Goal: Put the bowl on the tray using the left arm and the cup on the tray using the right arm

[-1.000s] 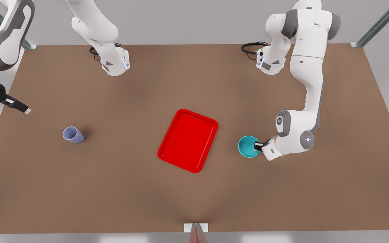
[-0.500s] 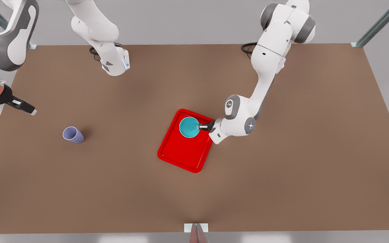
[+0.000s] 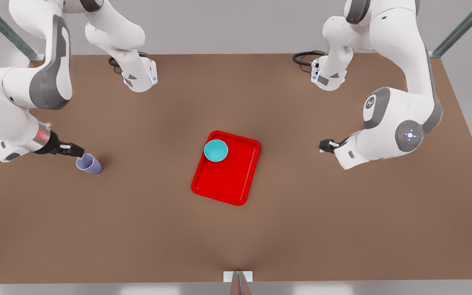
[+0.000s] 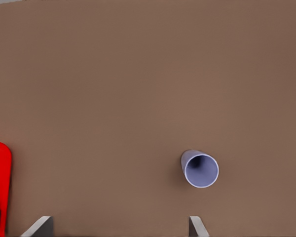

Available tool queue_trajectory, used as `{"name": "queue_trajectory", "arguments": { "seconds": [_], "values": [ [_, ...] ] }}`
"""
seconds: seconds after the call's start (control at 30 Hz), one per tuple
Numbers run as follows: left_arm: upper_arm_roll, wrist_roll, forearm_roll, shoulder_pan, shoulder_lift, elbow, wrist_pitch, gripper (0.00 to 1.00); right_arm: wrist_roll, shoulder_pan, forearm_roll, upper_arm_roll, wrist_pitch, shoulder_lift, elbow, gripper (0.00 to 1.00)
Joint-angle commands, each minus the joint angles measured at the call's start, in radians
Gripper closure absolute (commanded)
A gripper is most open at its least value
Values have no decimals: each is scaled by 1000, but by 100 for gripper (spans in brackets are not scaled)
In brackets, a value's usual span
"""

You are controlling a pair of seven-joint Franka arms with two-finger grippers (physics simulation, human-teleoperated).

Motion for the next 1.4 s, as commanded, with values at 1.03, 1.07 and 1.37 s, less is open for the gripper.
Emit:
{"name": "queue_trajectory", "arguments": {
  "seconds": [1.03,1.07,1.37],
  "values": [
    [25,1,280,-3,-25,58,-96,0,-315,-233,2,-8,411,107,-399,0],
    [25,1,278,-3,-25,58,-96,0,-317,-234,2,-8,414,111,-399,0],
    [28,0,280,-1,-31,59,-98,0,-335,-263,2,-8,480,107,-495,0]
  ]
}}
